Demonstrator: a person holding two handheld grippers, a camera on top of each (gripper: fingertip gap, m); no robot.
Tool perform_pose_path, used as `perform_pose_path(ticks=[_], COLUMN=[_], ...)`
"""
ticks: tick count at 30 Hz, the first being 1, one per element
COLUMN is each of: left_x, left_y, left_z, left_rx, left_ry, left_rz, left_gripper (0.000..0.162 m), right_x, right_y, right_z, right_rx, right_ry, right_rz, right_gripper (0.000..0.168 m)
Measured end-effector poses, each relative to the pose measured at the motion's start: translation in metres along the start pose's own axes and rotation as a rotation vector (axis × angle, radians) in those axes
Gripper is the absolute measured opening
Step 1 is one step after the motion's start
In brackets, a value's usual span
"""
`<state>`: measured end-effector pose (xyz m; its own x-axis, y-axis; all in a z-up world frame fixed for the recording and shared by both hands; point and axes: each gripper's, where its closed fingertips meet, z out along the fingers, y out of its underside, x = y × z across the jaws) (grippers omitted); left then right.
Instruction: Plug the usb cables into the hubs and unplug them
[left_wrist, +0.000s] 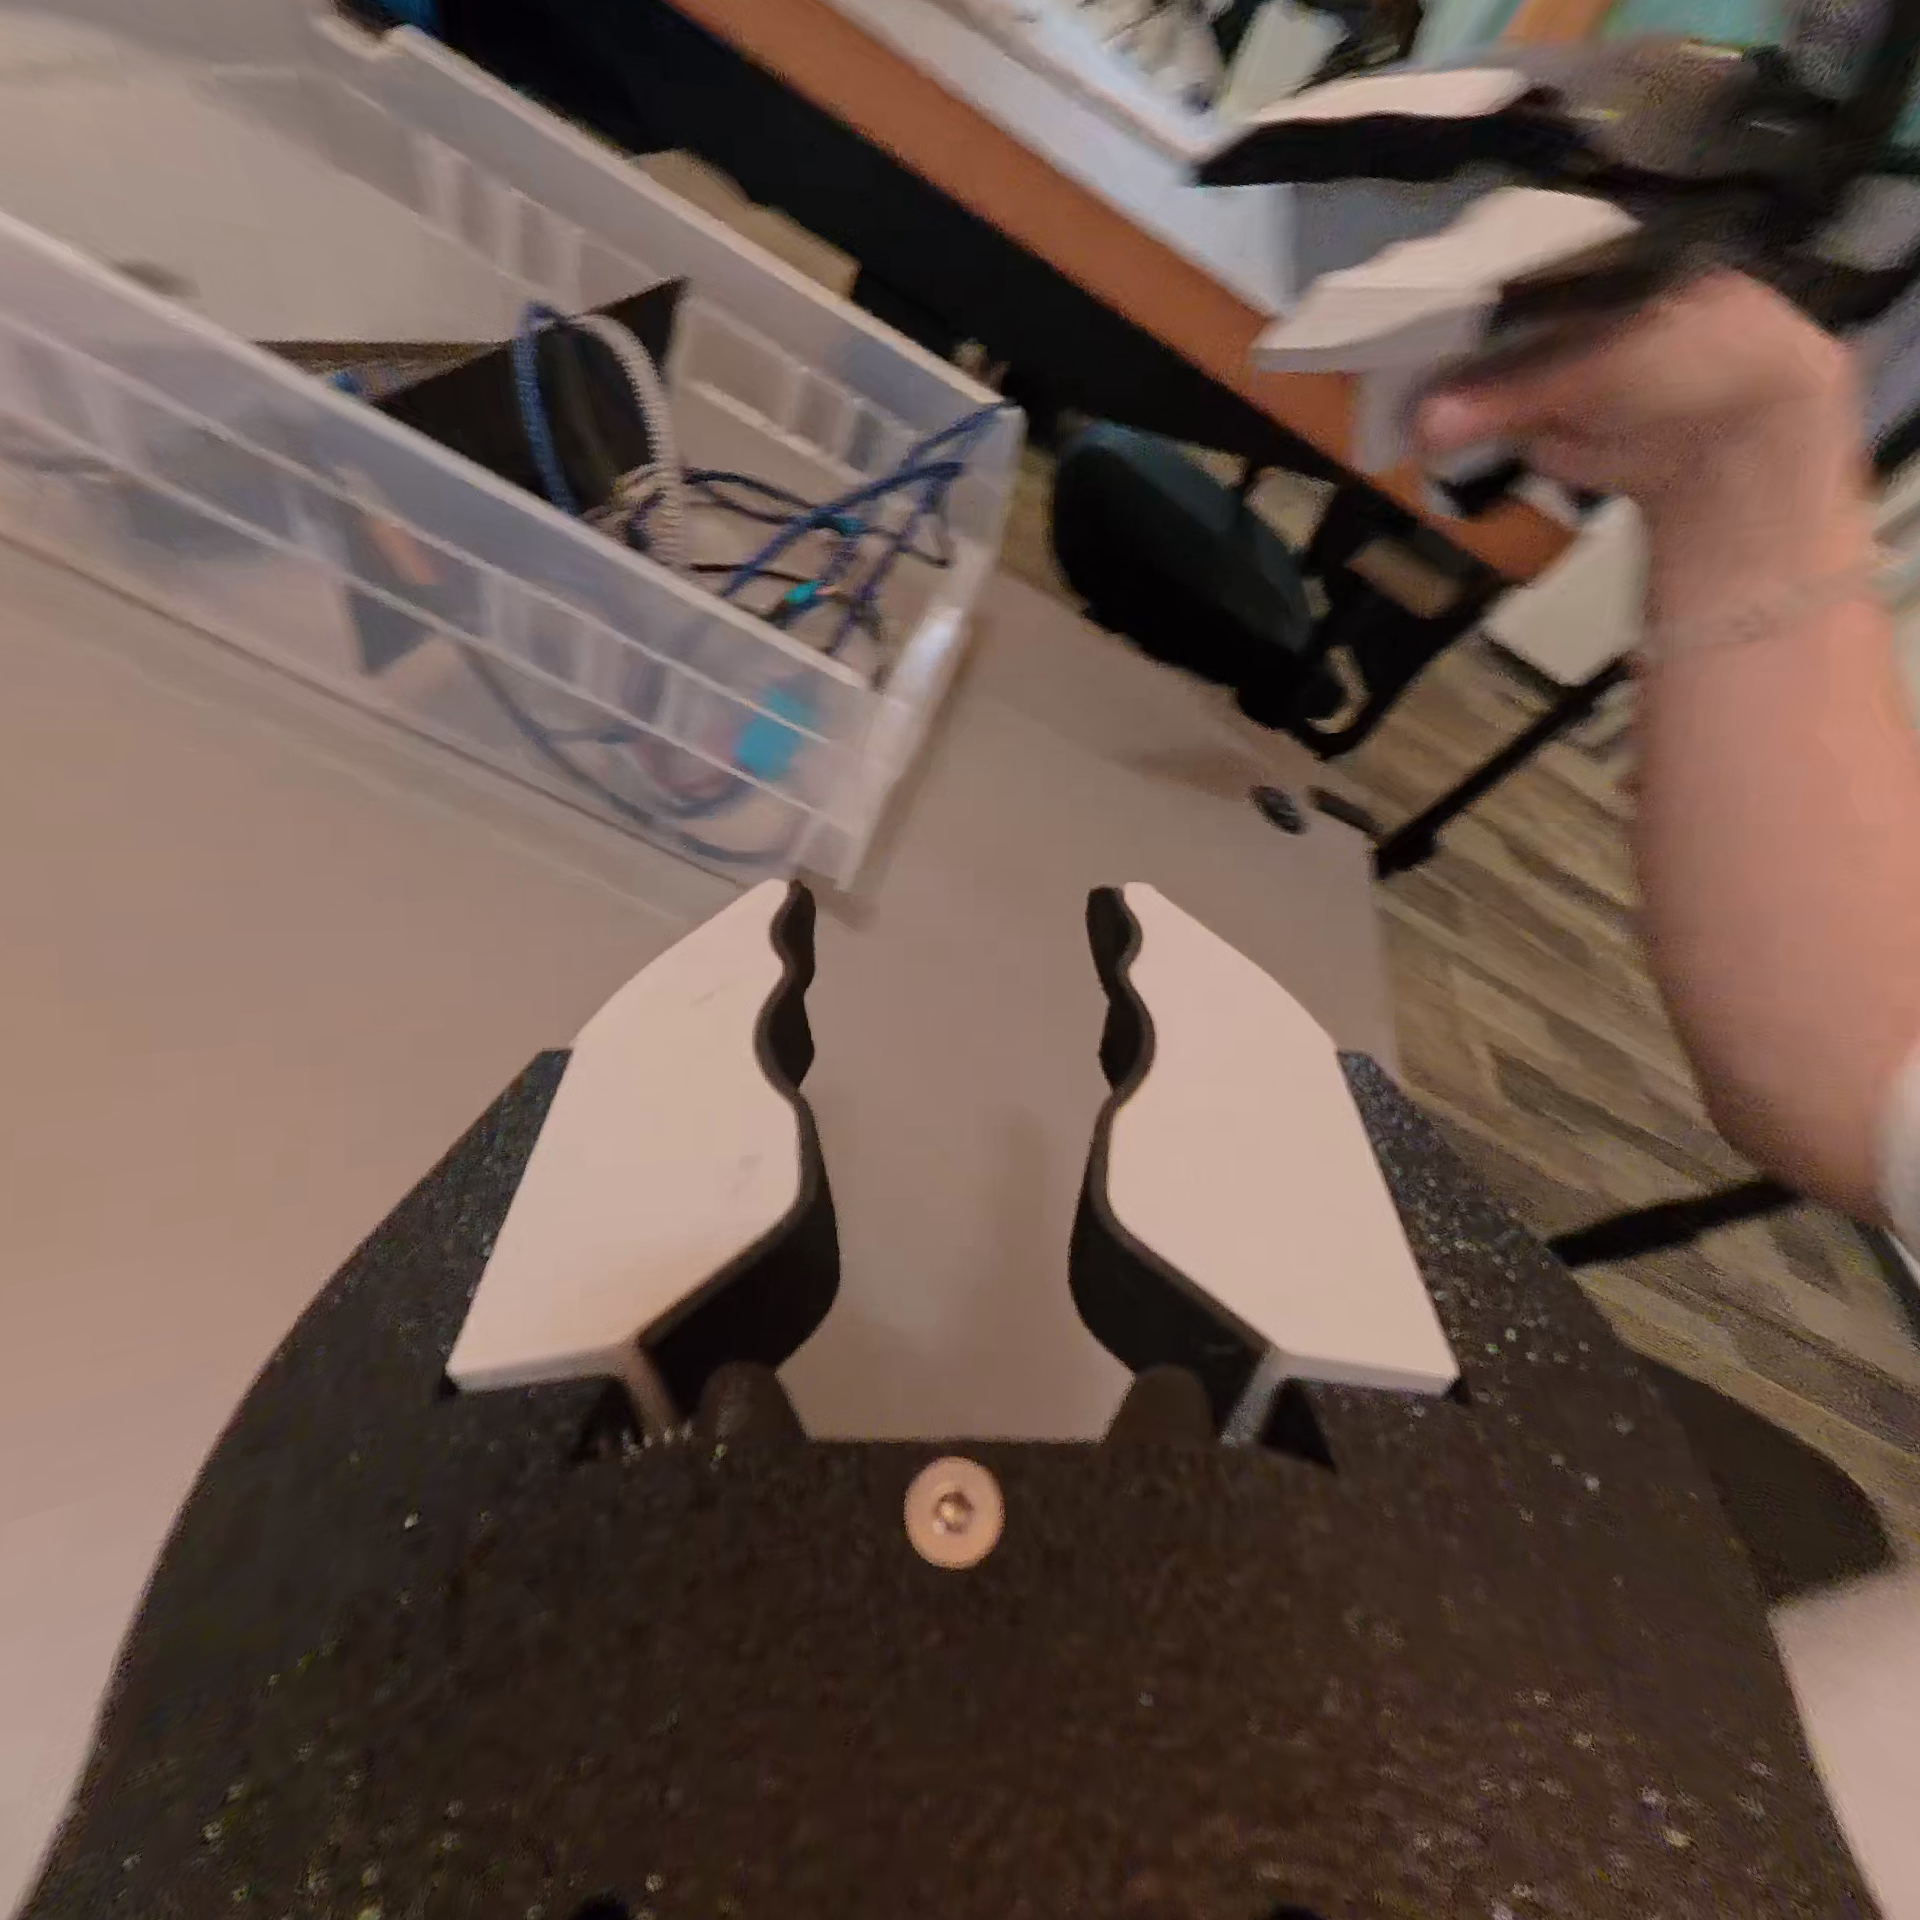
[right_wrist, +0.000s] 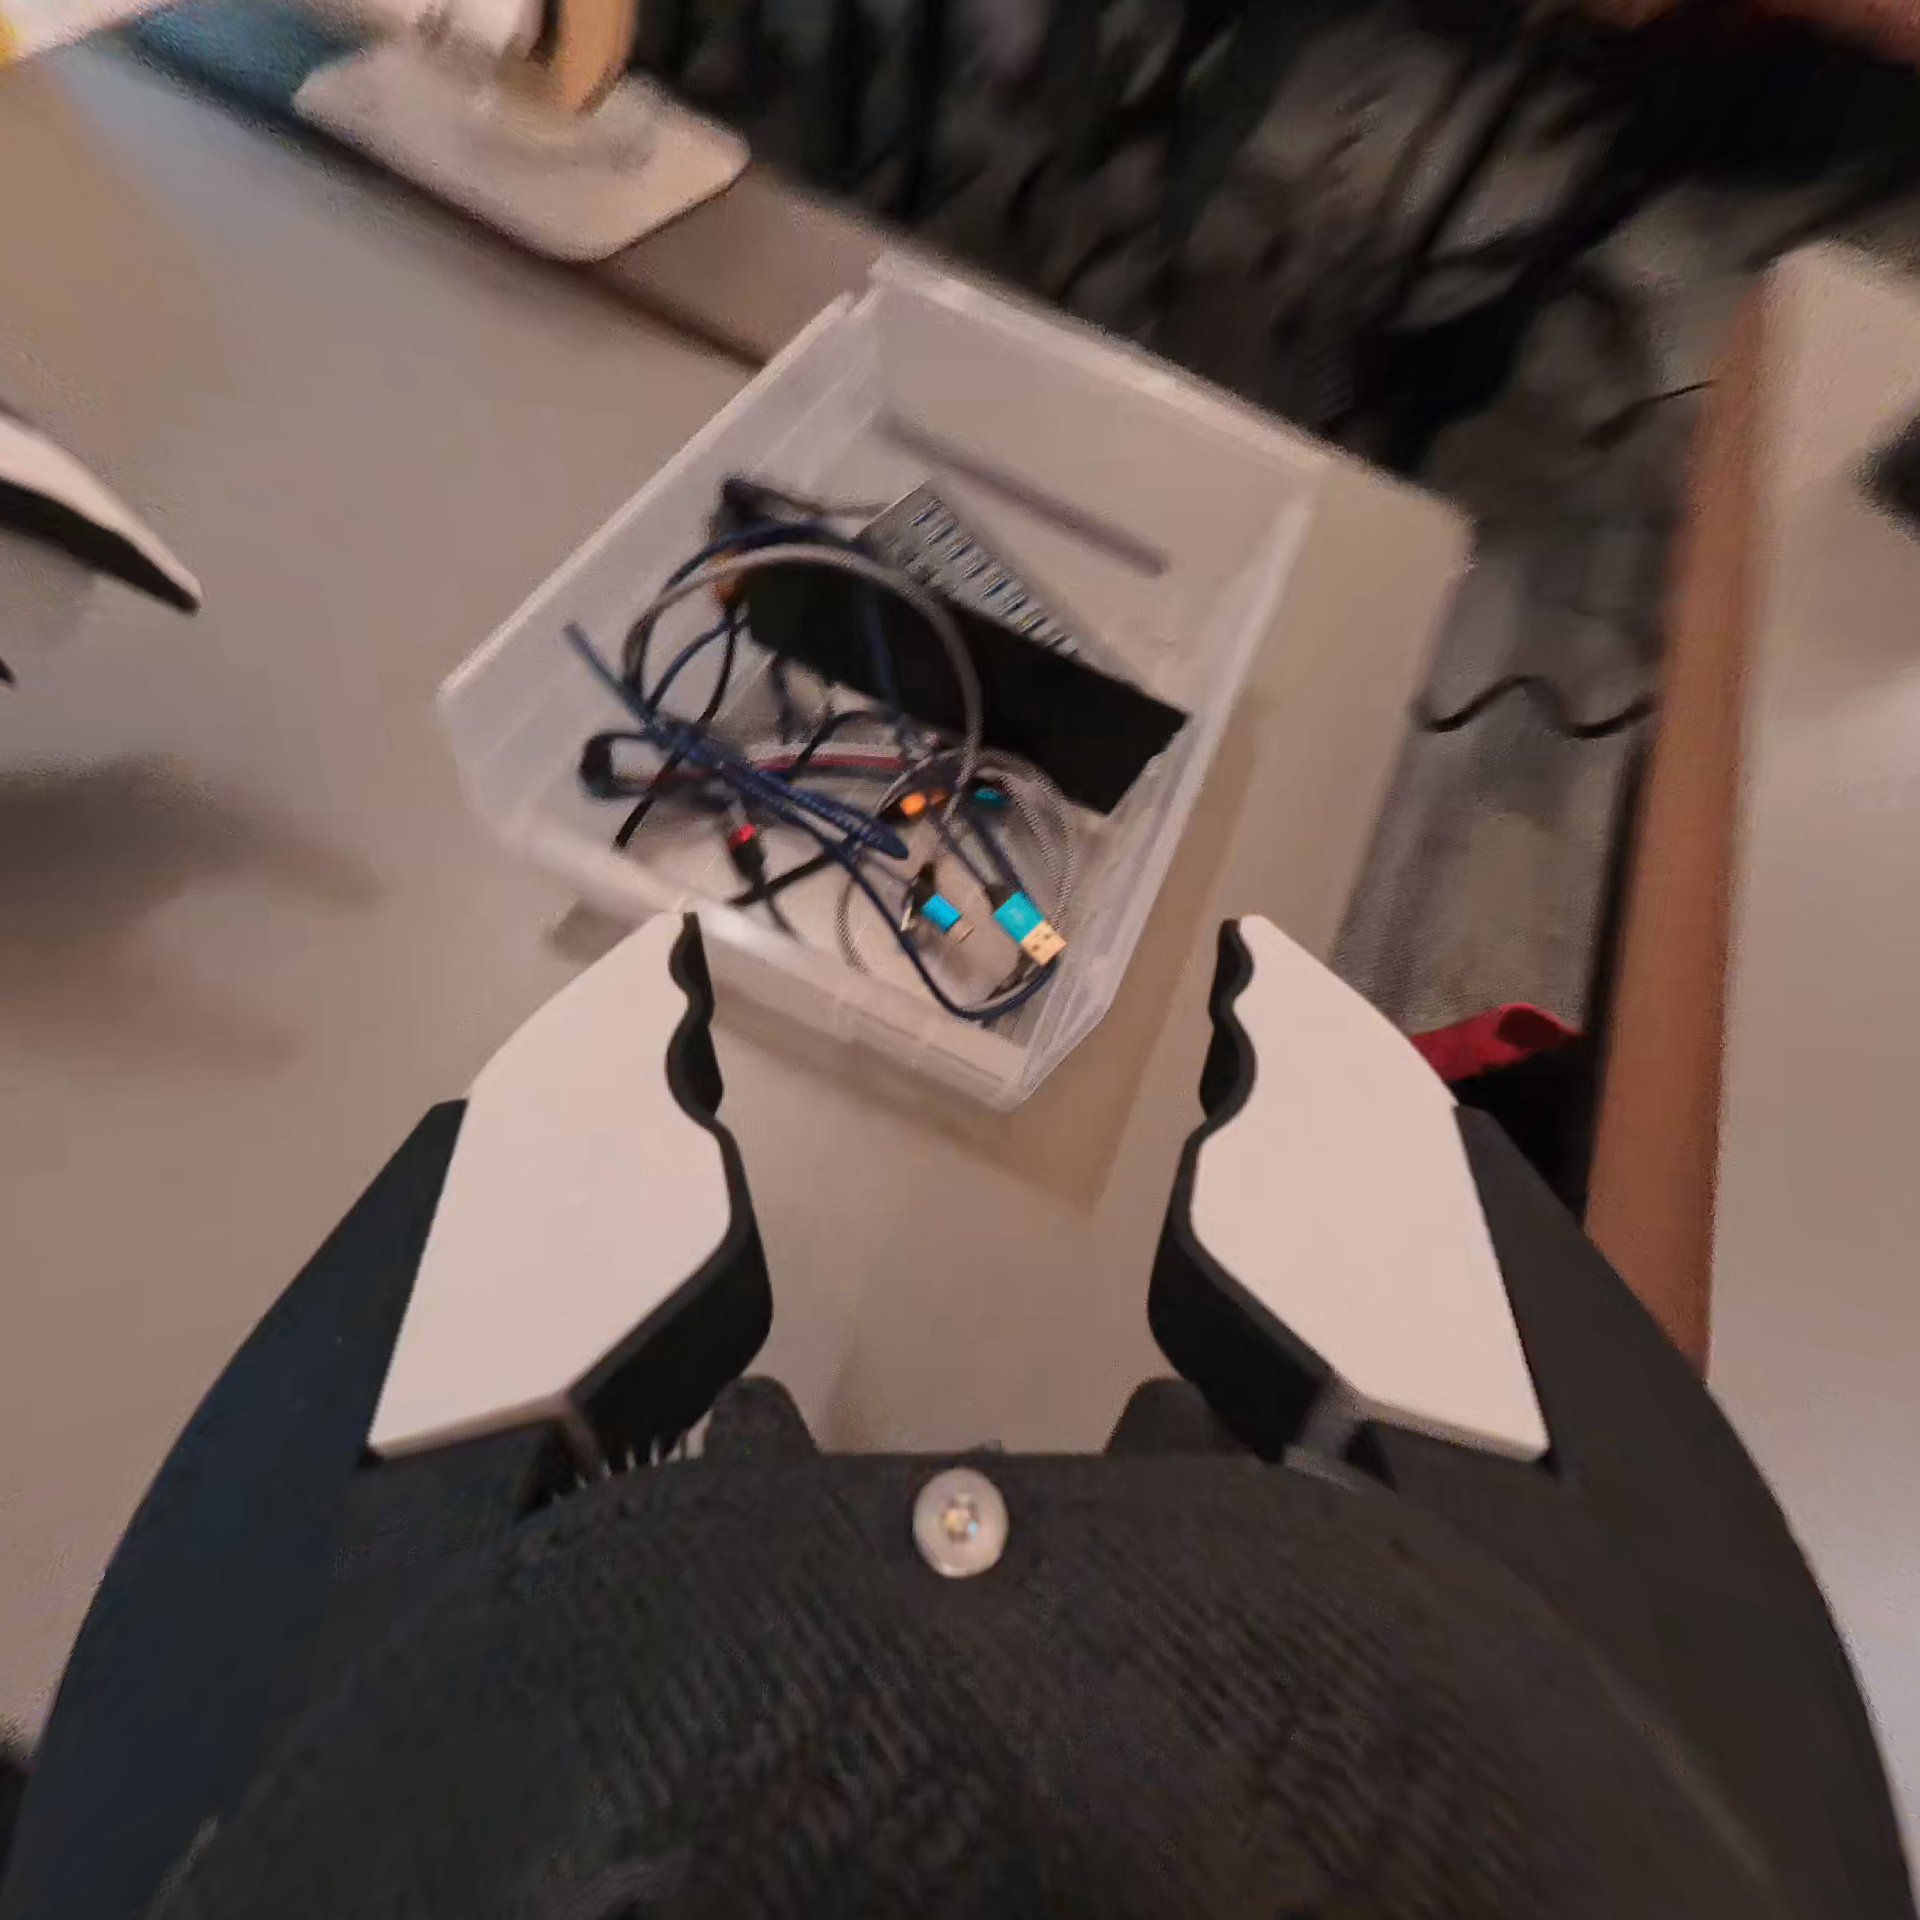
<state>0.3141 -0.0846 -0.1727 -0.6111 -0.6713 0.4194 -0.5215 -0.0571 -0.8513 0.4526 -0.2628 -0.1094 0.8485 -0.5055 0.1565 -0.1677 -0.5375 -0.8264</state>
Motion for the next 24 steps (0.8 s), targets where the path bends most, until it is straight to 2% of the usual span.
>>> perform_pose_path(ticks=[3, 5, 8, 11, 13, 15, 16, 20, 24], left_x=[-0.028, -0.048, -0.072, -0.086, -0.099, -0.108, -0.109, -0.120, -0.124], left_y=[-0.010, -0.024, -0.045, -0.046, -0.040, -0.035, -0.037, -0.046, -0.047], left_z=[0.025, 0.036, 0.050, 0.069, 0.081, 0.092, 0.095, 0.097, 0.101], left_rx=[-0.133, -0.200, -0.247, -0.337, -0.398, -0.452, -0.456, -0.525, -0.611], left_ry=[-0.123, -0.190, -0.237, -0.251, -0.327, -0.364, -0.365, -0.430, -0.494], left_rz=[-0.028, -0.078, -0.194, -0.253, -0.240, -0.235, -0.256, -0.205, -0.231], left_gripper=[0.056, 0.059, 0.060, 0.059, 0.056, 0.062, 0.060, 0.050, 0.053], right_x=[-0.020, -0.047, -0.082, -0.109, -0.127, -0.141, -0.146, -0.156, -0.164], right_y=[0.017, 0.033, 0.055, 0.064, 0.060, 0.059, 0.062, 0.069, 0.061], right_z=[-0.003, 0.001, 0.000, -0.003, -0.001, 0.001, 0.002, 0.005, 0.011], right_rx=[0.054, 0.021, -0.049, -0.072, -0.032, -0.013, -0.023, -0.063, -0.039], right_ry=[0.189, 0.229, 0.276, 0.261, 0.211, 0.170, 0.151, 0.133, 0.097], right_rz=[0.054, 0.043, -0.082, -0.113, -0.093, -0.093, -0.103, -0.131, -0.109], right_gripper=[0.096, 0.093, 0.088, 0.088, 0.088, 0.087, 0.087, 0.087, 0.085])
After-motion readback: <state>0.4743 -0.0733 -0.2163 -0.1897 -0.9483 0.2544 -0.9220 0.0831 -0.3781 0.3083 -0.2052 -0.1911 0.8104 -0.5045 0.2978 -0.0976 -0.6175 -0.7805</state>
